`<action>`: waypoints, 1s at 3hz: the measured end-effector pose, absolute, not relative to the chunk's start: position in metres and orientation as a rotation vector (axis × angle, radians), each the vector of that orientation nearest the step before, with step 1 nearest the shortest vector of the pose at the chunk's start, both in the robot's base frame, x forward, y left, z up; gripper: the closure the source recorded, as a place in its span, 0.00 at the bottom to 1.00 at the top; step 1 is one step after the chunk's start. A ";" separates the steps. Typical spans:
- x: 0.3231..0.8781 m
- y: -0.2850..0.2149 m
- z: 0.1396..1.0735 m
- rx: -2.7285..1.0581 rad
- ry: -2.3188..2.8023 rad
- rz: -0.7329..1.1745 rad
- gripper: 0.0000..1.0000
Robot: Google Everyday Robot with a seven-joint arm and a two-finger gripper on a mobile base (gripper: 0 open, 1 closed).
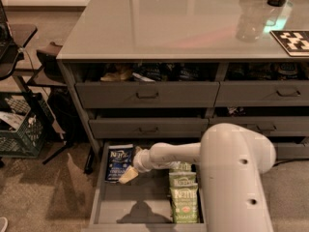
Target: Pick blue chip bag from bottom drawer and place on counter
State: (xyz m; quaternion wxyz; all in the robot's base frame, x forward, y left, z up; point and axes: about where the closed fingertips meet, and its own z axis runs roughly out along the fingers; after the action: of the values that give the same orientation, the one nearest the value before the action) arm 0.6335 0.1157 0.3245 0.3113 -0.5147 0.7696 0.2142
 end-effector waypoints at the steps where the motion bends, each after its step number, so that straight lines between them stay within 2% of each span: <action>1: 0.649 0.125 0.291 -1.359 2.043 0.564 0.00; 3: 0.678 0.127 0.234 -1.291 2.139 0.605 0.00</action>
Offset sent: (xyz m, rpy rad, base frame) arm 0.0513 0.0087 -0.0963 0.0141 0.0806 -0.0779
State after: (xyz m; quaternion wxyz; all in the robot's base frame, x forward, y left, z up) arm 0.6776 0.1269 0.2337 0.2817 -0.4819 0.7984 0.2259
